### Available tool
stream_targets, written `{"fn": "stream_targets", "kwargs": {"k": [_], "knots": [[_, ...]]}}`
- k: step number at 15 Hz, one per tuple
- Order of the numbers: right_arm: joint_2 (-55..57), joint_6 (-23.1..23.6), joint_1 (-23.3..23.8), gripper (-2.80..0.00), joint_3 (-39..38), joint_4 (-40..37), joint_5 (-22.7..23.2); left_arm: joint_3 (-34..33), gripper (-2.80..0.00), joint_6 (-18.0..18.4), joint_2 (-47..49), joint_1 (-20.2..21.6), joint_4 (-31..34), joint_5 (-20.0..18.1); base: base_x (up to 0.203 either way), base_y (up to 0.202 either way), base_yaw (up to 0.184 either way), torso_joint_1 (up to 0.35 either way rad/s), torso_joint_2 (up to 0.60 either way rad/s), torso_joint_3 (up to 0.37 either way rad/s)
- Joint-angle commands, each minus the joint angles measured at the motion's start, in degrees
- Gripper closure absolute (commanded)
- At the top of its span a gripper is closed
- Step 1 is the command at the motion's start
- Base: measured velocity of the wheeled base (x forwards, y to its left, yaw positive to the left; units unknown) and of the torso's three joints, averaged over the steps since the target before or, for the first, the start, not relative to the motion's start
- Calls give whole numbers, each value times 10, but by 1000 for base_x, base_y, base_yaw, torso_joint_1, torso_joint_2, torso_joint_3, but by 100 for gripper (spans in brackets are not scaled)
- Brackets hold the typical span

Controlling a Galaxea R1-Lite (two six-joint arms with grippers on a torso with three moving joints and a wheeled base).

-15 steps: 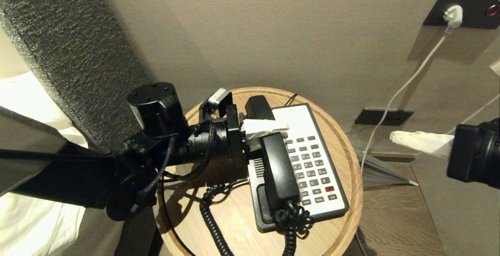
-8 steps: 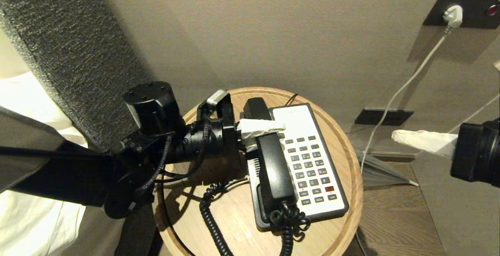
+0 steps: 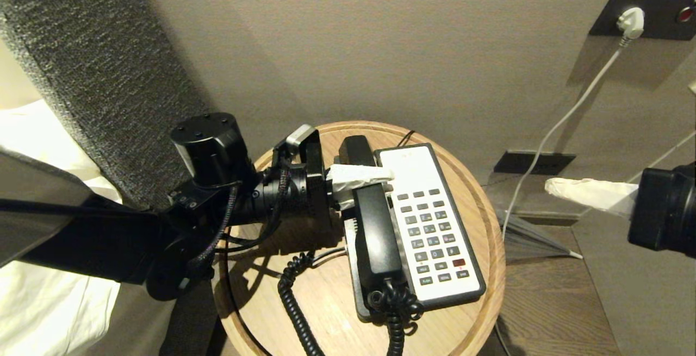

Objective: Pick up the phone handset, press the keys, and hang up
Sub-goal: Put the handset back

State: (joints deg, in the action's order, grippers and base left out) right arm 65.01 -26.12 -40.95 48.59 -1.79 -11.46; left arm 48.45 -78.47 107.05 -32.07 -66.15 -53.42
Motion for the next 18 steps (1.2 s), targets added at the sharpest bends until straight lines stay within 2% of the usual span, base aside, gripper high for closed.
{"fn": "stream_targets", "kwargs": {"k": [1, 18], "knots": [[1, -2, -1, 0, 0, 1, -1, 1, 0, -5, 8, 0, -5, -2, 0, 0, 0, 0, 0, 0], [2, -2, -8, 0, 2, 2, 5, 32, 0, -8, 31, 1, -15, -9, 0, 0, 0, 0, 0, 0]]}}
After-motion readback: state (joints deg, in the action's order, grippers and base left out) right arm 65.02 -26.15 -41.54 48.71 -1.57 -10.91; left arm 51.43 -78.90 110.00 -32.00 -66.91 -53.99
